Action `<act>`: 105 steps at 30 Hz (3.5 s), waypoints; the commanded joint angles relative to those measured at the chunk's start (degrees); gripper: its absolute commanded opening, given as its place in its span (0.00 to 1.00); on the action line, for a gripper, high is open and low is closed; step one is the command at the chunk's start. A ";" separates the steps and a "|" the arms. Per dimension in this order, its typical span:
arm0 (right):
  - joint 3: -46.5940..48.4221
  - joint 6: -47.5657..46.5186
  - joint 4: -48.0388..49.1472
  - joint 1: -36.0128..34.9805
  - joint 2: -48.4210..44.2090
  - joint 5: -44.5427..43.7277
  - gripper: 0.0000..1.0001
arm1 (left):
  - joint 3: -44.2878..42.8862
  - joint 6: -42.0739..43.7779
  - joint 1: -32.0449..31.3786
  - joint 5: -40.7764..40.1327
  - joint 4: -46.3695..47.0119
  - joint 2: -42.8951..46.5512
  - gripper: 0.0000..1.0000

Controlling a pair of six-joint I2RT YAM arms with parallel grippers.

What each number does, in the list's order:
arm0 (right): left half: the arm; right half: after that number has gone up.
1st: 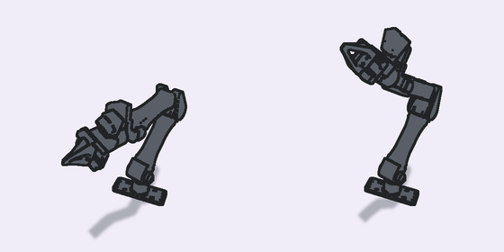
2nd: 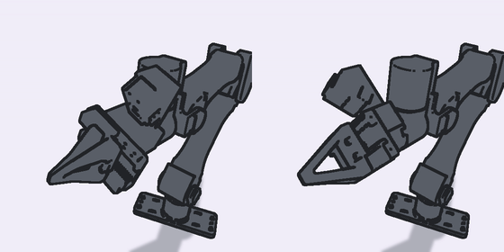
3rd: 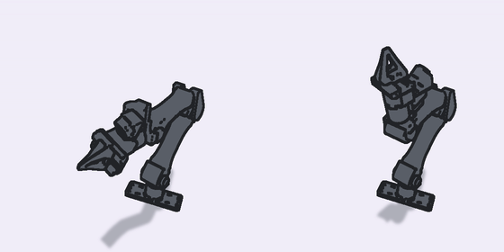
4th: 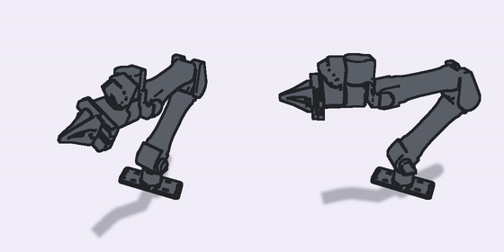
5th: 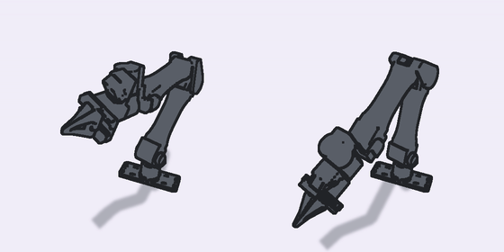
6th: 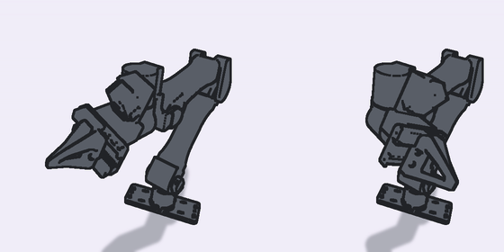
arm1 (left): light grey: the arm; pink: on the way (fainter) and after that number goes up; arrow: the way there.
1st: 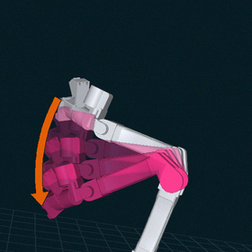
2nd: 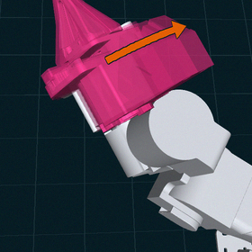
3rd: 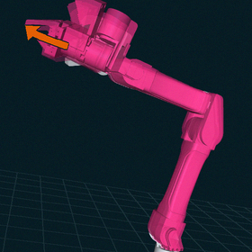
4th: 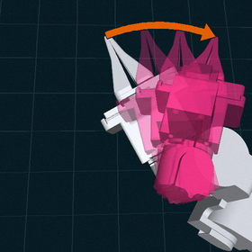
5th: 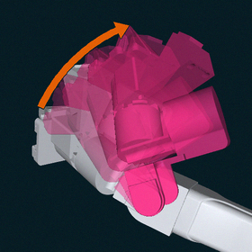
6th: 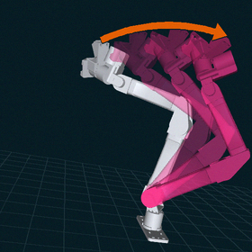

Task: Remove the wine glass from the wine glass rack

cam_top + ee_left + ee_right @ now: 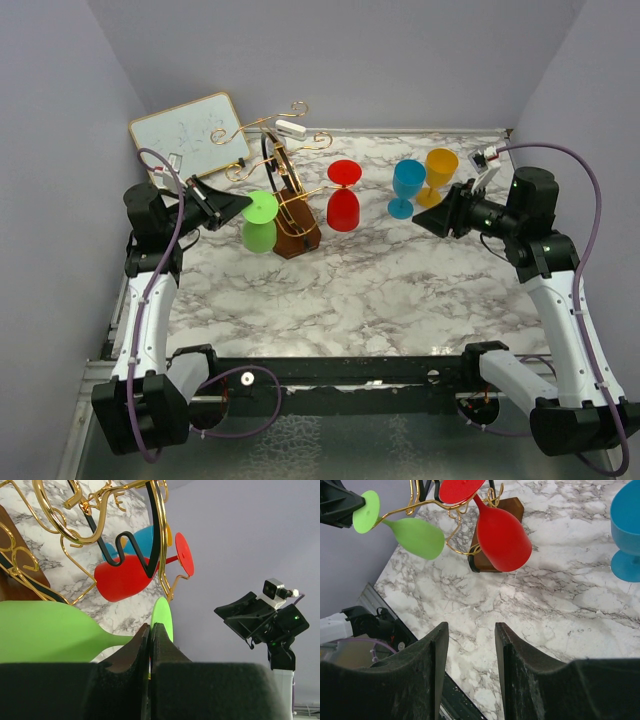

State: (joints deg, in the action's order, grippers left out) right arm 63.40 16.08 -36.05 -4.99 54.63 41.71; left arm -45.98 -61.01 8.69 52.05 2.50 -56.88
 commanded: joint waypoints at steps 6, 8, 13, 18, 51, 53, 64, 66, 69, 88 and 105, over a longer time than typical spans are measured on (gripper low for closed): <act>-0.78 0.25 1.51 -0.06 -1.27 -1.05 0.42 | 0.59 -2.07 -0.25 -0.50 -0.46 4.57 0.00; -0.77 0.19 1.51 -0.10 -1.45 -1.13 0.42 | 0.18 -1.75 -0.17 -1.77 -2.06 5.60 0.00; -0.64 0.18 1.25 -0.10 -1.67 -1.25 0.42 | 0.53 -1.11 -0.20 -3.21 -3.98 6.59 0.00; -0.73 0.05 1.16 -0.09 -2.00 -1.36 0.42 | 1.47 -1.57 -0.21 -3.52 -4.57 8.00 0.00; -0.64 0.98 2.30 -0.10 -1.02 0.35 0.42 | -2.57 -4.77 -4.97 -5.00 1.74 3.05 0.00; -0.66 0.93 2.28 -0.09 -1.02 0.28 0.42 | -2.94 -4.28 -5.00 -5.32 1.17 3.15 0.00; -0.90 0.80 2.48 -0.10 -0.88 0.41 0.42 | -4.32 -1.74 -5.00 -7.22 -2.36 4.66 0.00; -1.03 0.80 2.48 -0.08 -0.93 0.40 0.42 | -3.88 -0.71 -5.02 -7.81 -3.56 5.07 0.00; -1.47 0.82 2.57 -0.10 -1.22 0.34 0.42 | -2.28 -1.92 -5.00 -7.94 -2.52 5.61 0.00; -2.43 1.32 3.07 -0.10 -1.37 0.31 0.42 | 0.55 -5.10 -5.53 -4.43 0.22 7.38 0.00; -3.02 1.79 3.62 -0.10 -1.35 0.70 0.42 | 0.49 -5.71 -9.53 -6.99 2.58 5.43 0.00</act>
State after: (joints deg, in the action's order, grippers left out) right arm 60.77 17.74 -34.30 -4.97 53.82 41.65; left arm -45.45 -66.59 0.21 45.98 2.26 -50.81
